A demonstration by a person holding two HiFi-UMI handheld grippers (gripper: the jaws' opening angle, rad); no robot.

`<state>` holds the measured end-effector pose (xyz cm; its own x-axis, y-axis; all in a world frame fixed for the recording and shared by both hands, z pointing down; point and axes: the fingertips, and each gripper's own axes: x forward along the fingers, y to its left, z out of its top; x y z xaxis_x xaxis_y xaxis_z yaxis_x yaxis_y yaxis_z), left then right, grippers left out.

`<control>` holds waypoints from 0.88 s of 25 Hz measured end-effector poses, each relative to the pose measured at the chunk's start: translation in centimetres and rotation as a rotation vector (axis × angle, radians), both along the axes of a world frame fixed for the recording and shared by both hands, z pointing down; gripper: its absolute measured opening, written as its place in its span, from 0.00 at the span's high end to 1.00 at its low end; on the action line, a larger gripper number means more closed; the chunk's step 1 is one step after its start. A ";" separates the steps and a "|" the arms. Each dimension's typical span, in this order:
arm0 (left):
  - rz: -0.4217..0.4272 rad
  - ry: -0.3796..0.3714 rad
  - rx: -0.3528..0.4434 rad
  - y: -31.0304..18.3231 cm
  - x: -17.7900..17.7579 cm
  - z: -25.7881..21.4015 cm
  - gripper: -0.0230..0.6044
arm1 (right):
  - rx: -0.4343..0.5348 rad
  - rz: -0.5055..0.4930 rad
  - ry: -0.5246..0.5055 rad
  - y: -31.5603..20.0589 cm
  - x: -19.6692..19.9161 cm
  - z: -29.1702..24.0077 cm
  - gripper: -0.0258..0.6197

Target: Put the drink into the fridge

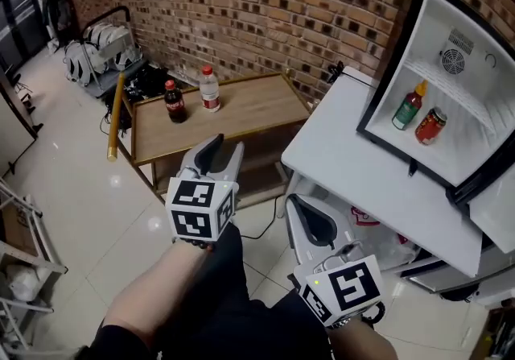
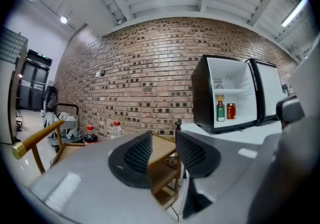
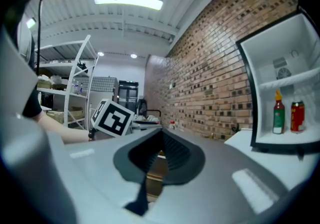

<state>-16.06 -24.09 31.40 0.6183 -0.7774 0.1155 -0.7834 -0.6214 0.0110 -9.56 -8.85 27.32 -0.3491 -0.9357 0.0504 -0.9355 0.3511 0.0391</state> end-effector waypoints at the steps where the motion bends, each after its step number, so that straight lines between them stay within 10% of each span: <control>1: -0.017 -0.004 -0.002 -0.8 -0.8 0.3 0.73 | -0.009 -0.010 -0.003 -0.8 -0.3 0.2 0.96; 22: -0.261 -0.060 -0.104 -15.2 -11.6 5.7 0.55 | -0.113 -0.166 -0.025 -14.0 -5.9 4.2 0.96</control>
<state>-27.65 -39.28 37.12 0.3880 -0.8915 0.2339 -0.9181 -0.3962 0.0128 -15.50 -22.84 31.55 -0.5005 -0.8541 0.1414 -0.8646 0.5014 -0.0318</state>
